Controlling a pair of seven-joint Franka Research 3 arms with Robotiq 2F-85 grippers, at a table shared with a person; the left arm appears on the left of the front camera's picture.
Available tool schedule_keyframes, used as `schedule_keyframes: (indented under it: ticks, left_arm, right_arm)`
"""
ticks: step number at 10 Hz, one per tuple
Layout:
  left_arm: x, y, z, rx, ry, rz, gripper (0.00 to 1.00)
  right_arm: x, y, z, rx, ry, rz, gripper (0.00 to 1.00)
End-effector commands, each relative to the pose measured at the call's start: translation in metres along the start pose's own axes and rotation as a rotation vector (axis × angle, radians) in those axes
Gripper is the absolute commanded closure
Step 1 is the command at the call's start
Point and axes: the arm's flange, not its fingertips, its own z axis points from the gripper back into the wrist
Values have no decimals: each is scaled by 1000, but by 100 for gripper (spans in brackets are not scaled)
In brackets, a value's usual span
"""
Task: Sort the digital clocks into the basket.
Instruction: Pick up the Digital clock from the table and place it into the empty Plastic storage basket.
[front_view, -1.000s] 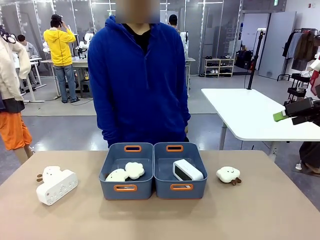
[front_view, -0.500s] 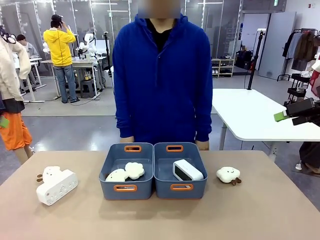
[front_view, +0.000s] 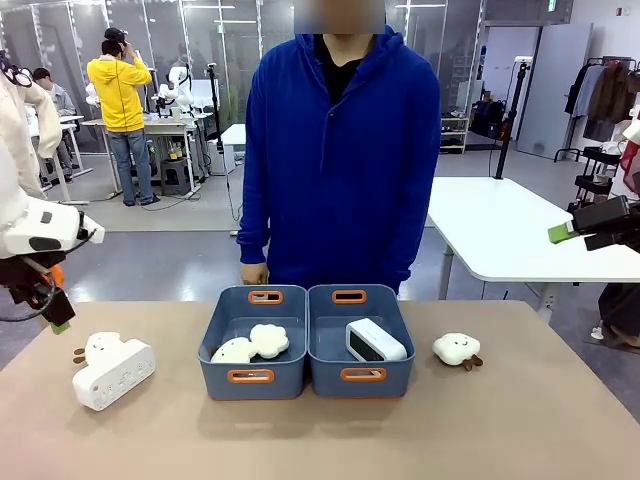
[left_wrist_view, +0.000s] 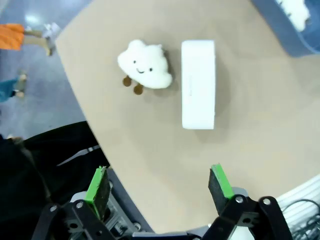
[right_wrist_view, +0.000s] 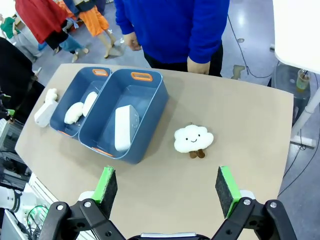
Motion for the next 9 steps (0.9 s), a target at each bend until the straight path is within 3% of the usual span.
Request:
schedule_keyframes:
  ticks: [1,2,6,7,8,9]
  left_arm:
    - [6,1,-7,-110,-19,55,0]
    - [6,0,-10,-162,-31,84,0]
    - [-2,9,0,-179,-46,117,0]
    - [-18,26,40,-252,-157,153,0]
    - [-58,61,103,-255,-299,143,0]
    - [-90,83,135,-273,-360,181,0]
  right_arm:
    - [1,1,-1,-15,2,-22,0]
    - [1,1,-1,-15,2,-22,0]
    - [1,1,-1,-15,2,-22,0]
    - [1,1,-1,-15,2,-22,0]
    - [1,1,-1,-15,2,-22,0]
    - [1,1,-1,-15,2,-22,0]
